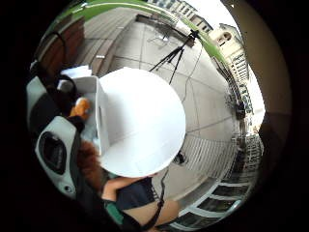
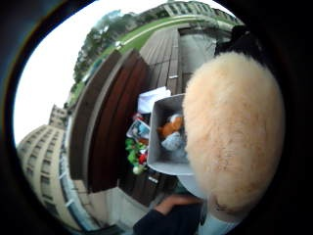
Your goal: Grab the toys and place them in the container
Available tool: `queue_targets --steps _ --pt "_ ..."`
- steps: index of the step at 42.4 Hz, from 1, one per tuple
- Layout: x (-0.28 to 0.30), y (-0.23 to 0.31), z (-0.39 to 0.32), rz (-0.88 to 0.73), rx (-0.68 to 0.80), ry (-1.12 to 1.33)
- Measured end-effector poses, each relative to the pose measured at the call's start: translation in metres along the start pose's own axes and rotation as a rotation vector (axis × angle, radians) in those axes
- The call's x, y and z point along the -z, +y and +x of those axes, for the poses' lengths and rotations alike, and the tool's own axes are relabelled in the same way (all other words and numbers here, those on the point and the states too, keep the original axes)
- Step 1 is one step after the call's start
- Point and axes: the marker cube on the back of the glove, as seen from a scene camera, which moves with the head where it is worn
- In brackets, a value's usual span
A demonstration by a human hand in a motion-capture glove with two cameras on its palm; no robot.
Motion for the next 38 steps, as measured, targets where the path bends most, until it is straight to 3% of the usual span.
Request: queue_targets --steps 3,12,20,27,31,38 --pt "-0.01 -0.005 -0.019 0.063 0.092 0.004" --pt "-0.049 -0.007 -0.085 0.015 0.182 -0.006" --pt "-0.105 -0.059 -0.071 0.05 0.04 0.076" --pt "-0.108 -0.025 -0.098 -0.065 0.157 -0.033" --pt "-0.125 -0.048 -0.069 -0.067 0.259 -0.034" --pt "-0.12 -0.015 -0.073 -0.041 0.213 -0.006"
